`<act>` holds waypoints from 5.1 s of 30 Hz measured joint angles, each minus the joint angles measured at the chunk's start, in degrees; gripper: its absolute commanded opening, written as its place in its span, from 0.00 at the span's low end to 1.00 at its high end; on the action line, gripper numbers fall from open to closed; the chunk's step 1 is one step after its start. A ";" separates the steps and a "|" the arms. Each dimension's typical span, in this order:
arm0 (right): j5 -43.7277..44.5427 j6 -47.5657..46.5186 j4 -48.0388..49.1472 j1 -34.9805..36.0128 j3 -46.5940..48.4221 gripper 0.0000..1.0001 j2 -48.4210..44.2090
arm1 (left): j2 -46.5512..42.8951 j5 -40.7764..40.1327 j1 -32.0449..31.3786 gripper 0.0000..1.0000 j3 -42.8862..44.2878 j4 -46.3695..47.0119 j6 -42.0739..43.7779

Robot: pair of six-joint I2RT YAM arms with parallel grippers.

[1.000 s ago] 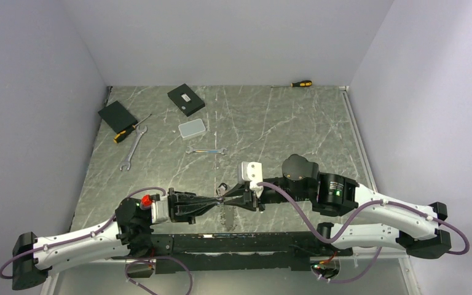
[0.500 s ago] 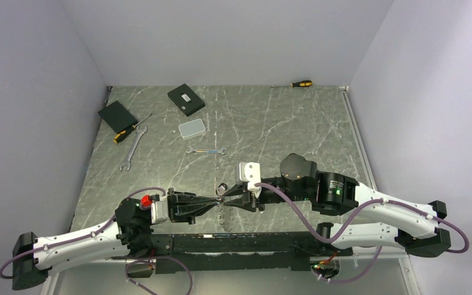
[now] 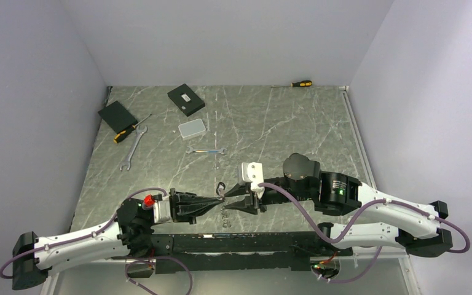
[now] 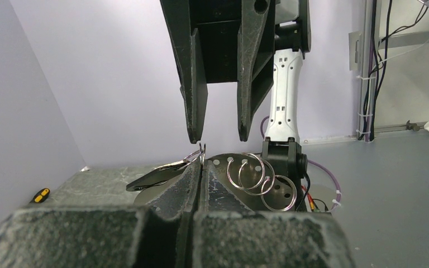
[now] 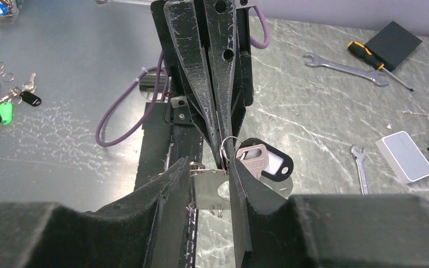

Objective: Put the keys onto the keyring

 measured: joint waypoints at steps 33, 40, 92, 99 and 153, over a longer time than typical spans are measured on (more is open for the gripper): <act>3.08 0.09 1.25 0.15 -2.05 0.00 0.07 | 0.72 0.37 0.00 0.00 -0.20 0.20 -0.09; 2.64 -0.37 1.27 0.13 -2.05 0.00 0.11 | 0.39 0.37 0.00 0.00 -0.22 0.04 -0.22; 6.25 -4.28 -6.88 0.15 -5.97 0.00 -0.72 | -0.07 -5.11 -0.02 0.44 20.46 -51.43 18.88; 5.22 -4.68 -9.33 0.13 -4.68 0.00 -1.14 | 7.56 -0.42 0.00 0.46 22.73 -54.12 21.92; 10.78 -5.05 -7.26 0.13 -6.14 0.00 -5.40 | 8.76 3.13 0.00 0.00 23.82 -50.95 21.86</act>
